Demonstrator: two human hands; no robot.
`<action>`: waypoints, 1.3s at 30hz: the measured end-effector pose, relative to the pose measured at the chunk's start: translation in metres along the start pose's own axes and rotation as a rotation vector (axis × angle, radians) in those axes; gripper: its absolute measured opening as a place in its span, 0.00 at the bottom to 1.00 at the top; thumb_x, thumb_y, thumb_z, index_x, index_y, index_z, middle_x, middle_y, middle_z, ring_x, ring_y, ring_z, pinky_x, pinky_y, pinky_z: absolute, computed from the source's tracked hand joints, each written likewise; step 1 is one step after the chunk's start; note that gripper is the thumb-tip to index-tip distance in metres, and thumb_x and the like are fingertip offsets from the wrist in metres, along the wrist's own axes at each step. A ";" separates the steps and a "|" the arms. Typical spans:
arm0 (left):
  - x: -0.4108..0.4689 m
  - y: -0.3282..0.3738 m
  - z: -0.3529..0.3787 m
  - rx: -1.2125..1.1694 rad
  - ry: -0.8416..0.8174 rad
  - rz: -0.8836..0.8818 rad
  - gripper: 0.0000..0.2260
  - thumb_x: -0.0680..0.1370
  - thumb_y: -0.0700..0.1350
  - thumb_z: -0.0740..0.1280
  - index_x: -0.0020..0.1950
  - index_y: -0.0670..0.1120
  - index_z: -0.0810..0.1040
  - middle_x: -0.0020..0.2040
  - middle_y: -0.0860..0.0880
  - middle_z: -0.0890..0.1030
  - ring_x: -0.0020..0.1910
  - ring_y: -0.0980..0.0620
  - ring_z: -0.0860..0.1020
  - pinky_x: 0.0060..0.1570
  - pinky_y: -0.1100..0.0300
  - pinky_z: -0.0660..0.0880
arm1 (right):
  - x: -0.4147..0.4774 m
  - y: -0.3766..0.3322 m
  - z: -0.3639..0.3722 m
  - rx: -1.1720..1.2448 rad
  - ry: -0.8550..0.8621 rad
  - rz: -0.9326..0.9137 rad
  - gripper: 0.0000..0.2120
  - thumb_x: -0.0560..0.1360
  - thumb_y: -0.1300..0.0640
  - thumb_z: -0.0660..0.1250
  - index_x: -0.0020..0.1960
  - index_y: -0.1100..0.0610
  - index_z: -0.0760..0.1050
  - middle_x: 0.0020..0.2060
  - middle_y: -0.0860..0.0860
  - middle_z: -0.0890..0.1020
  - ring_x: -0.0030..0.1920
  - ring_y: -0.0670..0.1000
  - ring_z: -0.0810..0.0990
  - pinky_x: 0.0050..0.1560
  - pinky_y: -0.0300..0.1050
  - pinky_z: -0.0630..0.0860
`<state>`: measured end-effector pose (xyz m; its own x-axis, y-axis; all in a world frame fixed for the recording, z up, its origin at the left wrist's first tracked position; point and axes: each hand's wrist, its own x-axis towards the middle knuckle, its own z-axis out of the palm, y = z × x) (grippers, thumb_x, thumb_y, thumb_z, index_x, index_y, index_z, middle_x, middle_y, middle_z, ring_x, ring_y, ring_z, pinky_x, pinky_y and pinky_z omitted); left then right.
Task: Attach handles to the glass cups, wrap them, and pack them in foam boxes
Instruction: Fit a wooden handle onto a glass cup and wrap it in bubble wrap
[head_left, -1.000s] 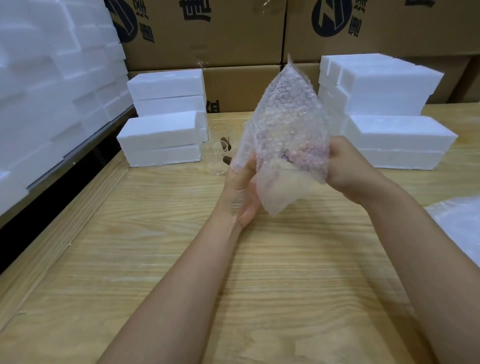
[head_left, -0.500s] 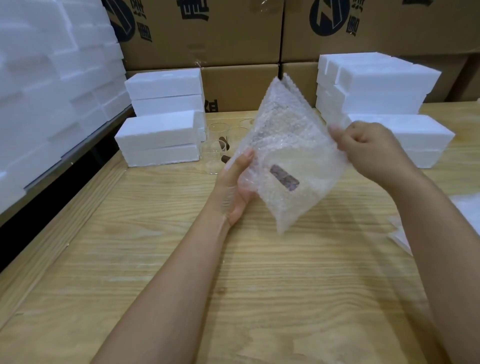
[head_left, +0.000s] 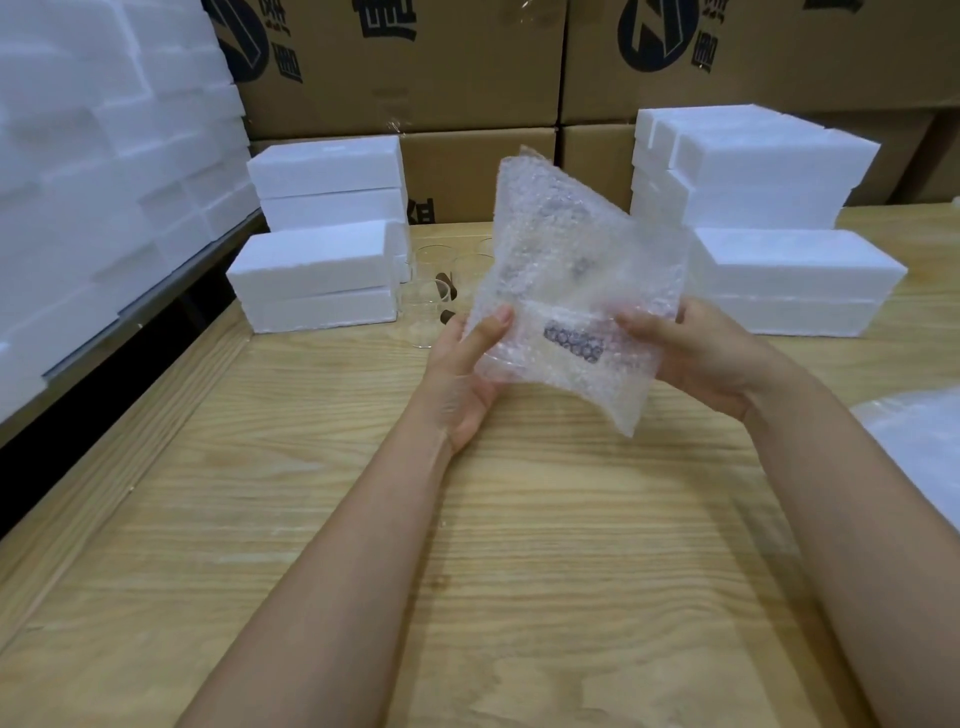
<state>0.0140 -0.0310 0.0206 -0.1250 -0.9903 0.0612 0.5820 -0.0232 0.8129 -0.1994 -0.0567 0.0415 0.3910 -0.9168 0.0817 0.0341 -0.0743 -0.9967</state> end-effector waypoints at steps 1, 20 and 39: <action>0.000 0.000 -0.001 0.036 -0.011 -0.022 0.53 0.52 0.48 0.84 0.73 0.39 0.66 0.68 0.36 0.73 0.66 0.38 0.74 0.63 0.38 0.71 | 0.003 0.001 0.002 0.014 0.055 -0.030 0.26 0.63 0.47 0.76 0.56 0.59 0.78 0.48 0.50 0.85 0.51 0.50 0.83 0.47 0.42 0.80; 0.009 0.006 -0.015 0.496 0.094 -0.170 0.04 0.75 0.44 0.68 0.48 0.52 0.79 0.52 0.48 0.80 0.51 0.45 0.81 0.29 0.51 0.80 | 0.007 0.001 0.035 0.095 0.205 -0.062 0.08 0.79 0.54 0.62 0.46 0.52 0.80 0.40 0.48 0.85 0.42 0.48 0.85 0.42 0.43 0.79; 0.002 -0.020 0.011 0.696 0.131 0.268 0.16 0.73 0.28 0.65 0.35 0.49 0.74 0.26 0.59 0.76 0.29 0.64 0.74 0.32 0.69 0.71 | 0.011 0.012 0.054 -0.351 0.196 -0.067 0.10 0.74 0.64 0.65 0.47 0.50 0.77 0.34 0.45 0.84 0.35 0.46 0.83 0.33 0.37 0.77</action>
<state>-0.0067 -0.0308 0.0109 0.0711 -0.9590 0.2745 -0.0680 0.2699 0.9605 -0.1451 -0.0465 0.0301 0.2151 -0.9601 0.1785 -0.2759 -0.2351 -0.9320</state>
